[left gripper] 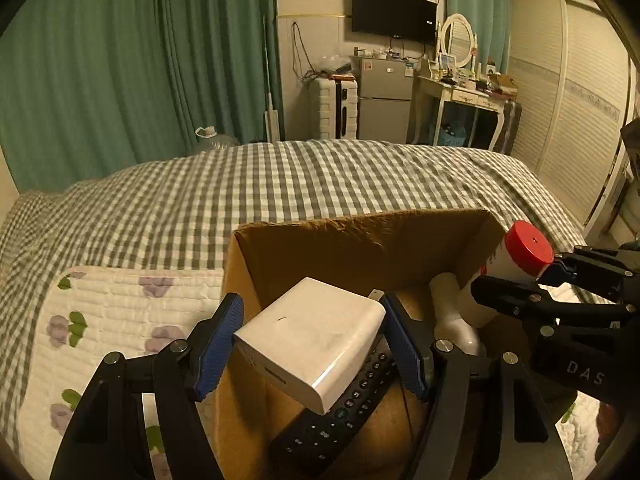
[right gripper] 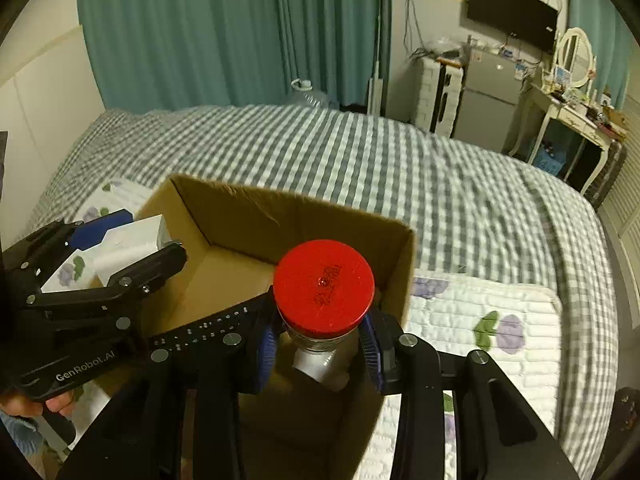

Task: Organize rigid objects
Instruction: 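Carry the charger and bottle into the box and open both grippers, then grasp the light blue earbuds case with the left gripper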

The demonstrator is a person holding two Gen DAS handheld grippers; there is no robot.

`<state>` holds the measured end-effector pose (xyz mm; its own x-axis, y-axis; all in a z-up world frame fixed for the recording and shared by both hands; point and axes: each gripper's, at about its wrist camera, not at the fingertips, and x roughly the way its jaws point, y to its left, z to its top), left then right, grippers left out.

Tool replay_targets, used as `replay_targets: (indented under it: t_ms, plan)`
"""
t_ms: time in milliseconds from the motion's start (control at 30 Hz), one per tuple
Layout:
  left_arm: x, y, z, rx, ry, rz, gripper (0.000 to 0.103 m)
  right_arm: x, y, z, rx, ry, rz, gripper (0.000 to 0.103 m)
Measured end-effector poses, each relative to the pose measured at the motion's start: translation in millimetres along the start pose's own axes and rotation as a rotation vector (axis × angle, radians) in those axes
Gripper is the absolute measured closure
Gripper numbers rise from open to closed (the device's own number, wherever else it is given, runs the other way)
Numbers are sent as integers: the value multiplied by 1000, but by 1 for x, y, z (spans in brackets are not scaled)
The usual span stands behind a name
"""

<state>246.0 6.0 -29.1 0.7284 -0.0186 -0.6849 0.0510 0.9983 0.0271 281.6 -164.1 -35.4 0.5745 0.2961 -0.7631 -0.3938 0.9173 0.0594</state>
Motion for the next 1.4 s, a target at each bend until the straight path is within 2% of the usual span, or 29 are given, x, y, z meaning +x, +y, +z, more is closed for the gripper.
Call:
replay_targets:
  t_ms: [100, 167, 200, 233, 367, 433, 467, 533, 600, 800, 867, 967, 1100, 1300, 1400]
  plan:
    - [-14, -2, -1, -10, -35, 5, 30, -2, -3, -2, 17, -2, -5, 66]
    - [-28, -8, 1, 17, -45, 33, 29, -13, -6, -1, 17, -25, -22, 55]
    - [-37, -10, 1, 26, -39, 48, 29, -25, -7, -1, 22, -45, -37, 42]
    - [-43, -11, 3, 28, -37, 52, 29, -35, -9, -1, 26, -62, -48, 34]
    - [-90, -15, 0, 32, -50, 57, 29, -87, -10, -3, 30, -105, -91, 30]
    - [-117, -16, -4, 32, -60, 65, 29, -119, -8, -9, 30, -132, -120, 21]
    - [-130, -17, -7, 34, -63, 66, 29, -134, -6, -13, 29, -143, -133, 20]
    - [-154, -18, -16, 35, -69, 71, 29, -165, -4, -25, 32, -157, -157, 13]
    - [-176, -19, -29, 29, -72, 73, 29, -193, -1, -43, 37, -171, -178, 10]
    - [-203, -30, -74, 30, -57, 83, 28, -240, 17, -98, 61, -182, -212, 8]
    - [-201, -33, -96, 19, -42, 92, 28, -244, 21, -115, 69, -180, -218, 7]
    - [-193, -35, -128, -18, -8, 76, 28, -241, 25, -143, 91, -165, -279, 4]
    - [-170, -42, -168, -44, 45, 75, 28, -220, 28, -177, 91, -123, -304, 3]
    - [-150, -59, -215, -31, 112, 44, 28, -181, 26, -198, 77, -63, -271, 3]
    - [-143, -66, -231, -54, 153, -7, 28, -166, 28, -198, 59, -43, -269, 3]
